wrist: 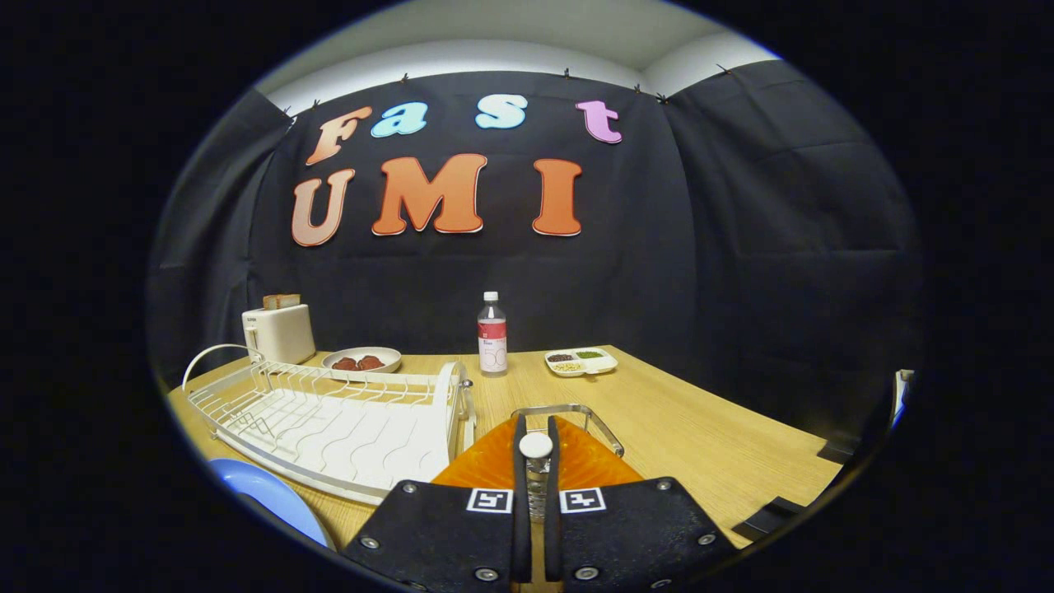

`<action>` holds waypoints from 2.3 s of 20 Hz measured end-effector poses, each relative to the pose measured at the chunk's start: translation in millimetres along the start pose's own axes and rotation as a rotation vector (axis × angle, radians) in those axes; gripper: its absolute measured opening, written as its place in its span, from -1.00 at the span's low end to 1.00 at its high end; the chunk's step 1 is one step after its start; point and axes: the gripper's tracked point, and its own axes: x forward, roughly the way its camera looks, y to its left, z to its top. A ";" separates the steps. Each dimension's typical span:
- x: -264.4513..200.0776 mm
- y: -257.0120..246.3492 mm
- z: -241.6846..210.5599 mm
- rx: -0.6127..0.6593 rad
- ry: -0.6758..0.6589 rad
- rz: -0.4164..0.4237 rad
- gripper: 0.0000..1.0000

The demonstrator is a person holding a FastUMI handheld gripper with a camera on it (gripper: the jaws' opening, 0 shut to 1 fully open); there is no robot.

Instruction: Take the plate from the dish rack, then take the spoon from the basket and place it into the plate.

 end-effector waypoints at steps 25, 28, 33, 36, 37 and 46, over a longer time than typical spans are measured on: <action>-158.7 69.2 99.8 -0.030 -0.137 0.175 -0.88; -173.7 104.2 94.5 -0.014 -0.130 0.250 -0.88; -186.2 160.2 71.0 -0.005 -0.106 0.366 -0.88; -187.2 189.6 51.0 -0.011 -0.074 0.423 -0.88; -185.2 196.2 43.0 -0.015 -0.061 0.434 -0.88; -173.8 244.0 -9.1 -0.050 0.019 0.534 -0.88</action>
